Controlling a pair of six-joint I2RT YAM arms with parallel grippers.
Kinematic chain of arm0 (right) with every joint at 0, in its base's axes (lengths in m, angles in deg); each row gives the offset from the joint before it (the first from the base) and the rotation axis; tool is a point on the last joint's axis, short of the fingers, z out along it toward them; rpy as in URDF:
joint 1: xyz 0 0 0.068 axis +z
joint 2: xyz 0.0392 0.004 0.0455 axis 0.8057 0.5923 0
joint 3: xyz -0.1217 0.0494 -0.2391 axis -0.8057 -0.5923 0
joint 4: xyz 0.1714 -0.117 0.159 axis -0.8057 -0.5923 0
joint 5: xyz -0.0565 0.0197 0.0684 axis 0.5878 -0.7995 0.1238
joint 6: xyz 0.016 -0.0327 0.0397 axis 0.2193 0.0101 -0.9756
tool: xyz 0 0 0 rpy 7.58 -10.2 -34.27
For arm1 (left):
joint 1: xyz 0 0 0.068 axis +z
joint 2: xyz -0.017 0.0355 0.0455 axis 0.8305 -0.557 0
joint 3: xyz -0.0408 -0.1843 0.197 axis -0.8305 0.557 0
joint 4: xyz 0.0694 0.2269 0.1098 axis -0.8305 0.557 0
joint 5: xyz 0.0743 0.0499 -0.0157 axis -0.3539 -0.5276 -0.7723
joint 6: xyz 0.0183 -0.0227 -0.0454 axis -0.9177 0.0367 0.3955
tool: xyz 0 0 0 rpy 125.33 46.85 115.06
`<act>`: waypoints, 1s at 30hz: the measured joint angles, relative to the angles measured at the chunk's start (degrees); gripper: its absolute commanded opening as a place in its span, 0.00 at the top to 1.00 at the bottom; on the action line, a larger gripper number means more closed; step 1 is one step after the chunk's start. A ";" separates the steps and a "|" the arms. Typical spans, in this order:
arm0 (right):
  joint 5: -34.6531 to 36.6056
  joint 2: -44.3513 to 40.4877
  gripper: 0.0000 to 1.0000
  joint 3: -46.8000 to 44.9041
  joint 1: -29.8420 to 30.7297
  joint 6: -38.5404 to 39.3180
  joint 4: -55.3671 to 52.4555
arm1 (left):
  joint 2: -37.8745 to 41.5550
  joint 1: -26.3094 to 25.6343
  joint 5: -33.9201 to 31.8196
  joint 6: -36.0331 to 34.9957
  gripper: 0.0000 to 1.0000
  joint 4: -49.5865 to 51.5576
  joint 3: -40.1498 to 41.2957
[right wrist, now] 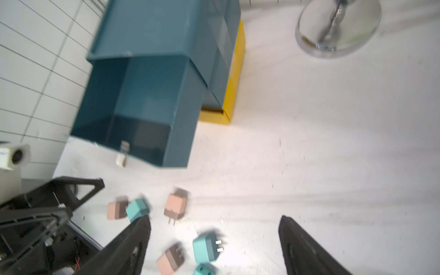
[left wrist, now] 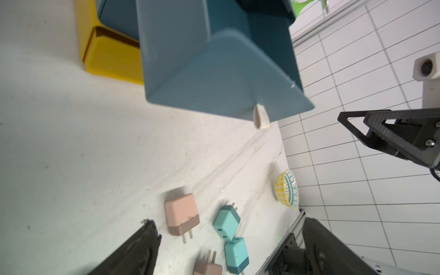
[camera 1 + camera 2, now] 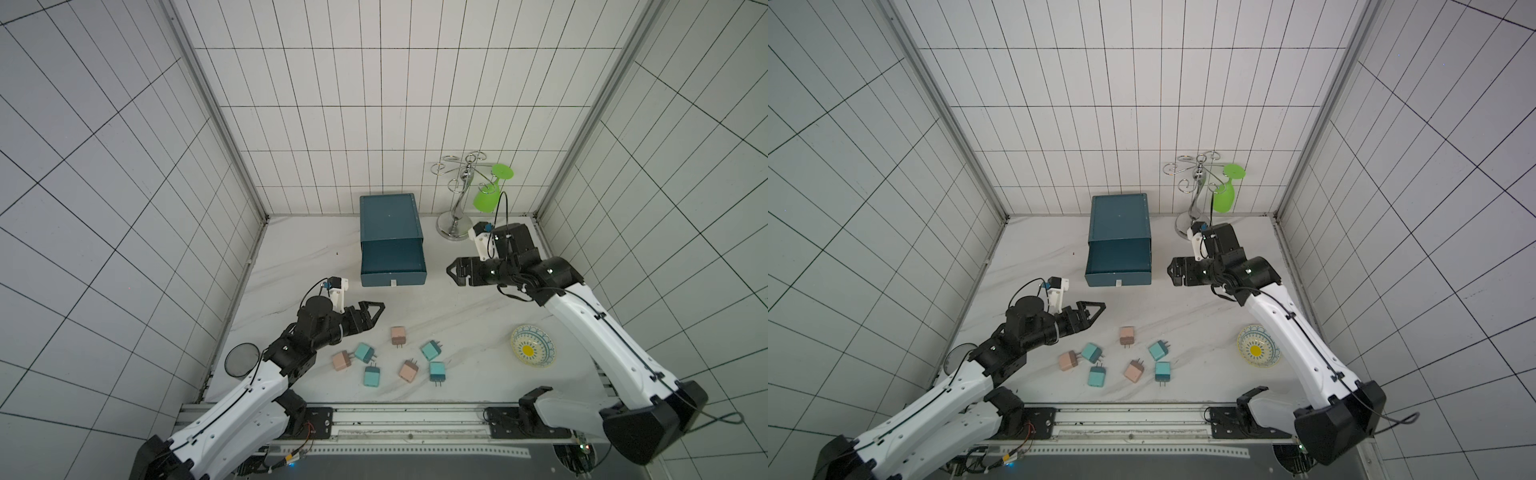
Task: Place the plugs into the drawer by color
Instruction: Pick up the plug from the center of the board.
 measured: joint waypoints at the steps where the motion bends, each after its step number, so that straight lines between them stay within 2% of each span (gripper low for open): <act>1: 0.31 -1.55 0.11 -3.96 0.50 -0.37 0.33 | 0.11 -1.25 -0.81 -0.79 0.01 1.88 -0.02; 5: -0.11 -4.68 0.15 -18.53 2.71 -2.29 2.82 | -1.86 -9.68 -6.69 -4.11 0.03 11.85 -1.27; 8: -1.07 -7.13 0.16 -25.81 5.66 -4.00 5.64 | -3.91 -15.10 -11.13 -5.01 0.03 16.33 -1.68; 12: 3.15 -8.59 0.13 -28.24 17.38 -8.13 6.97 | -7.23 -19.69 -15.82 -6.36 0.02 18.95 -2.49; 17: 14.97 -7.50 0.11 -28.24 33.11 -17.18 5.90 | -7.61 -19.85 -16.59 -8.68 0.01 16.90 -2.21; 20: 19.76 -4.44 0.07 -28.15 37.99 -21.92 5.86 | -7.10 -19.85 -16.52 -9.92 0.01 14.25 -0.66; 26: 23.37 4.44 0.11 -28.06 41.31 -27.12 7.67 | -4.31 -19.85 -16.68 -10.73 0.01 14.14 1.16; 28: 23.56 5.51 0.18 -28.24 41.31 -28.17 9.16 | -2.73 -19.85 -16.63 -10.86 0.01 14.01 1.81; 30: 23.26 5.86 0.21 -28.46 41.51 -28.87 11.15 | -1.68 -19.89 -16.63 -10.91 0.01 13.97 2.03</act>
